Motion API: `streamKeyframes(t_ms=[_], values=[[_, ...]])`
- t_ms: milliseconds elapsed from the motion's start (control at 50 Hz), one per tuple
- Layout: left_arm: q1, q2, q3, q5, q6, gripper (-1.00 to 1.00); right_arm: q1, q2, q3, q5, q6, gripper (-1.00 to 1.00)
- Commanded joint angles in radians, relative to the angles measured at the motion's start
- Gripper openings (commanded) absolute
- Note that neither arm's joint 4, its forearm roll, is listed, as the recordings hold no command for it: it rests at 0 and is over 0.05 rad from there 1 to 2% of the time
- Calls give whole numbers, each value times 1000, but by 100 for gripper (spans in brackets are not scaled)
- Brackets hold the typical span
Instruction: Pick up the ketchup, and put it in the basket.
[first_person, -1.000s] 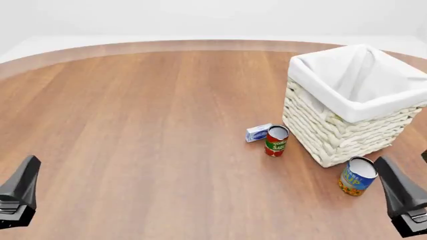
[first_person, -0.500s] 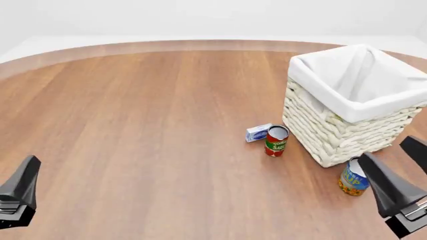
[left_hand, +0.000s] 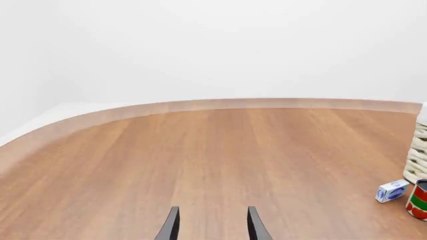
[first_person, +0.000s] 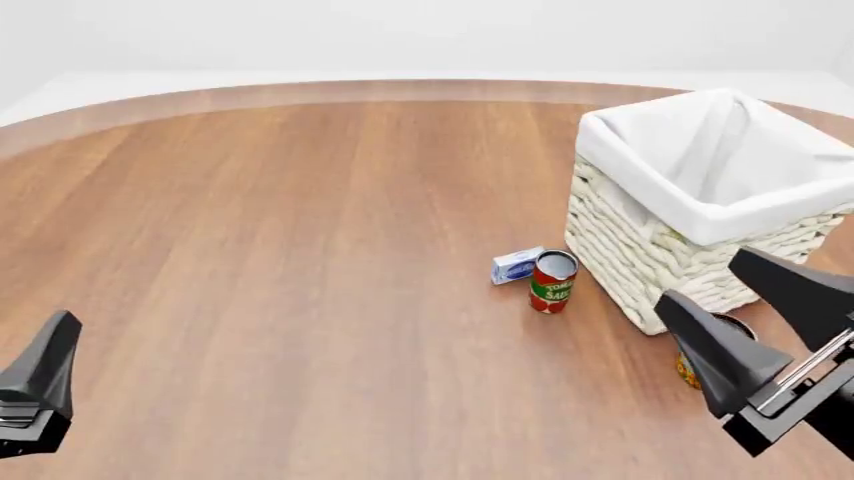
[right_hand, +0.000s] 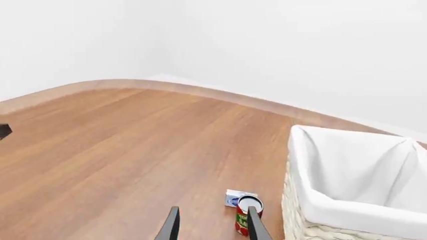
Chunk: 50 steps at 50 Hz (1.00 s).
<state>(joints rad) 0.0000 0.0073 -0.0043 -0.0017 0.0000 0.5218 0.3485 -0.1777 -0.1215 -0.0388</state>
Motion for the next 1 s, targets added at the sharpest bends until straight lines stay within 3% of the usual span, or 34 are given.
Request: streamKeyframes(t_ms=[20,500,1000], values=[[0,0,0,0,0,100,84,125,-22,-80,-15,100],[0,0,0,0,0,100,255,399,-103,-226,-52,100],[0,0,0,0,0,100,385,653,-173,-360,4,100]])
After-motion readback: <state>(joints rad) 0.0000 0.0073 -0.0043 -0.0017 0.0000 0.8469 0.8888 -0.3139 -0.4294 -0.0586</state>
